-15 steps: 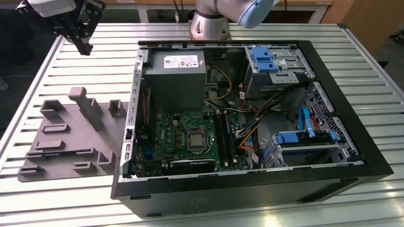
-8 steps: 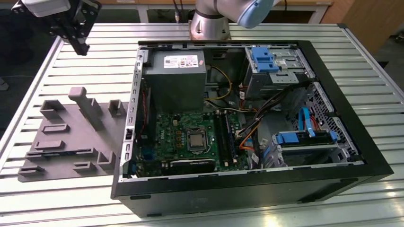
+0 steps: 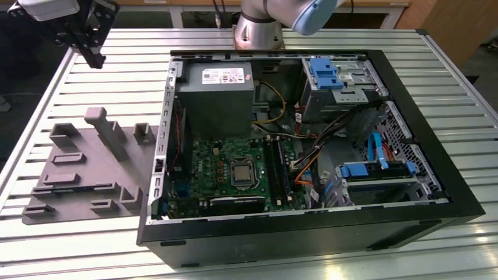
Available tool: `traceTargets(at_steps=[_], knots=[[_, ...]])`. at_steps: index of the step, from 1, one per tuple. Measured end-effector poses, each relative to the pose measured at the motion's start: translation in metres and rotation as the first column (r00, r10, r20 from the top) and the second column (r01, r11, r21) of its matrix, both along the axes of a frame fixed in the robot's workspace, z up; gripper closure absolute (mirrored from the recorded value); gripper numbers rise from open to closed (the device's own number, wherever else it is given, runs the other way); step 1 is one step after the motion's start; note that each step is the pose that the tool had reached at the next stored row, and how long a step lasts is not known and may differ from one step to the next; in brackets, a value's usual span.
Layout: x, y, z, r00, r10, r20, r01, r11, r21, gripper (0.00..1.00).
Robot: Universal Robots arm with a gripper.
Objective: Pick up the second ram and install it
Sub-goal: 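Reach for the second ram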
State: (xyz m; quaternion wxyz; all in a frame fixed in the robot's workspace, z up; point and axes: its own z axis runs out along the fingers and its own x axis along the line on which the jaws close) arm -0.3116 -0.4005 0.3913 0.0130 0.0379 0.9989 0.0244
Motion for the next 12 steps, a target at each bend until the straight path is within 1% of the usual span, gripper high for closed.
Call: traceTargets(at_steps=[12], knots=[[-0.0109, -0.0001, -0.0001, 1.0000, 0.000, 0.0001, 0.000, 1.0000, 0.0000, 0.89]])
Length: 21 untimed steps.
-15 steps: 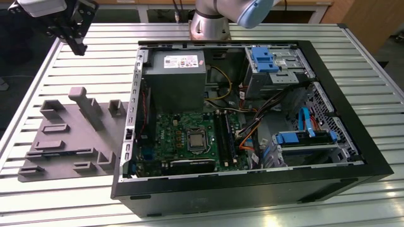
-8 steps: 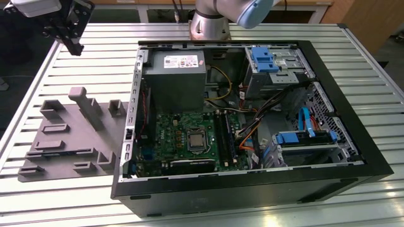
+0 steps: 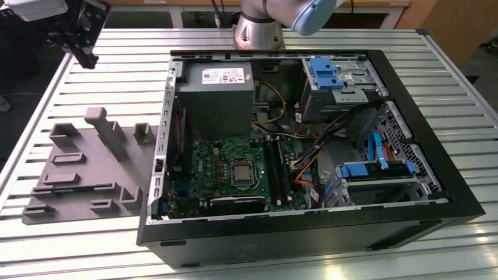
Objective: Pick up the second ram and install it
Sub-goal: 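Reach for the second ram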
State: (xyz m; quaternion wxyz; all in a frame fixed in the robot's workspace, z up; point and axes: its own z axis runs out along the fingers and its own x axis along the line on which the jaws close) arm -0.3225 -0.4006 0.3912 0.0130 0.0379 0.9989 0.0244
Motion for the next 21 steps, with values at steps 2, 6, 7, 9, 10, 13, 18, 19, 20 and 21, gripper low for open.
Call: traceTargets(at_steps=[2, 6, 7, 9, 10, 13, 18, 19, 20, 21], knots=[[-0.0020, 0.0000, 0.0000, 1.0000, 0.000, -0.0001, 0.000, 1.0000, 0.0000, 0.89], [-0.0061, 0.0000, 0.0000, 1.0000, 0.000, 0.0000, 0.000, 1.0000, 0.0000, 0.89], [-0.0072, 0.0000, -0.0001, 1.0000, 0.000, 0.0000, 0.000, 1.0000, 0.0000, 0.89], [-0.0095, 0.0000, 0.0000, 1.0000, 0.000, -0.0001, 0.000, 1.0000, 0.0000, 0.89], [-0.0107, 0.0000, -0.0001, 1.0000, 0.000, 0.0000, 0.000, 1.0000, 0.0000, 0.89], [-0.0144, 0.0000, -0.0001, 1.0000, 0.000, -0.0001, 0.000, 1.0000, 0.0000, 0.89], [-0.0205, 0.0000, -0.0001, 1.0000, 0.000, -0.0001, 0.000, 1.0000, 0.0000, 0.89], [-0.0217, 0.0000, -0.0001, 1.0000, 0.000, -0.0001, 0.000, 1.0000, 0.0000, 0.89], [-0.0228, -0.0001, -0.0002, 1.0000, 0.000, 0.0000, 0.000, 1.0000, 0.0000, 0.89], [-0.0239, -0.0001, -0.0002, 1.0000, 0.000, 0.0000, 0.000, 1.0000, 0.0000, 0.89]])
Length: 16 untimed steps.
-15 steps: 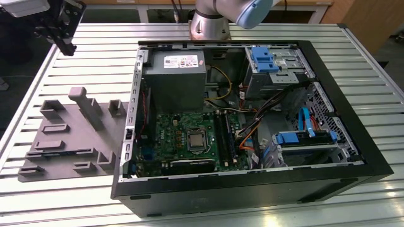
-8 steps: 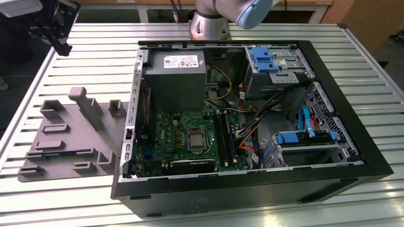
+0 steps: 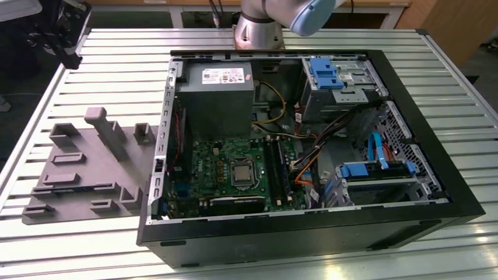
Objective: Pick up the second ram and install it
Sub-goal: 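Reach for the second ram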
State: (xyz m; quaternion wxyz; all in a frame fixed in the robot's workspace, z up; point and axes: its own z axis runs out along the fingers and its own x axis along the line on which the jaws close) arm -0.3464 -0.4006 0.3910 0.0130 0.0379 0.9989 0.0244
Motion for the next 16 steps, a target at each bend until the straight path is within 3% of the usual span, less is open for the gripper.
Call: traceTargets(at_steps=[16], knots=[[-0.0193, -0.0001, -0.0002, 1.0000, 0.000, 0.0000, 0.000, 1.0000, 0.0000, 0.89]])
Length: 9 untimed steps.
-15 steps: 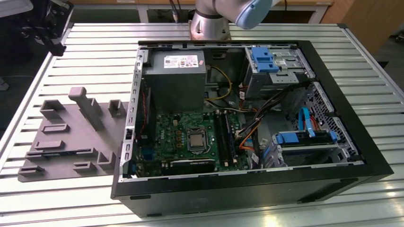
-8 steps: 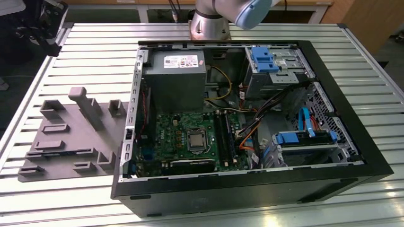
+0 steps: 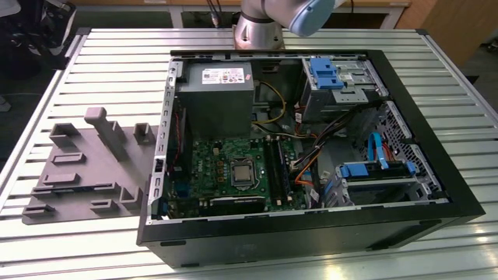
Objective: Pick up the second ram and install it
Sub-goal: 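Reach for the second ram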
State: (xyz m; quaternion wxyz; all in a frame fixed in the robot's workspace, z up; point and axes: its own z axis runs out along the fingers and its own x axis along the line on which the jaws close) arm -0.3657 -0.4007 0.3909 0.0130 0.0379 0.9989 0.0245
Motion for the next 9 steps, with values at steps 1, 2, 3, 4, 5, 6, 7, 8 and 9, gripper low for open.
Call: traceTargets(at_steps=[1, 2, 3, 4, 5, 6, 7, 8, 9], knots=[[-0.0013, 0.0000, 0.0000, 1.0000, 0.000, 0.0000, 0.000, 1.0000, 0.0000, 0.89], [-0.0027, 0.0000, 0.0000, 1.0000, 0.000, 0.0000, 0.000, 1.0000, 0.0000, 0.89], [-0.0040, 0.0000, -0.0001, 1.0000, 0.000, 0.0000, 0.000, 1.0000, 0.0000, 0.89], [-0.0053, 0.0000, -0.0001, 1.0000, 0.000, 0.0000, 0.000, 1.0000, 0.0000, 0.89], [-0.0066, 0.0000, -0.0001, 1.0000, 0.000, 0.0000, 0.000, 1.0000, 0.0000, 0.89], [-0.0078, 0.0000, -0.0001, 1.0000, 0.000, 0.0000, 0.000, 1.0000, 0.0000, 0.89], [-0.0090, 0.0000, -0.0002, 1.0000, 0.000, 0.0000, 0.000, 1.0000, 0.0000, 0.89], [-0.0103, 0.0000, -0.0002, 1.0000, 0.000, 0.0000, 0.000, 1.0000, 0.0000, 0.89], [-0.0116, 0.0000, -0.0002, 1.0000, 0.000, -0.0001, 0.000, 1.0000, 0.0000, 0.89]])
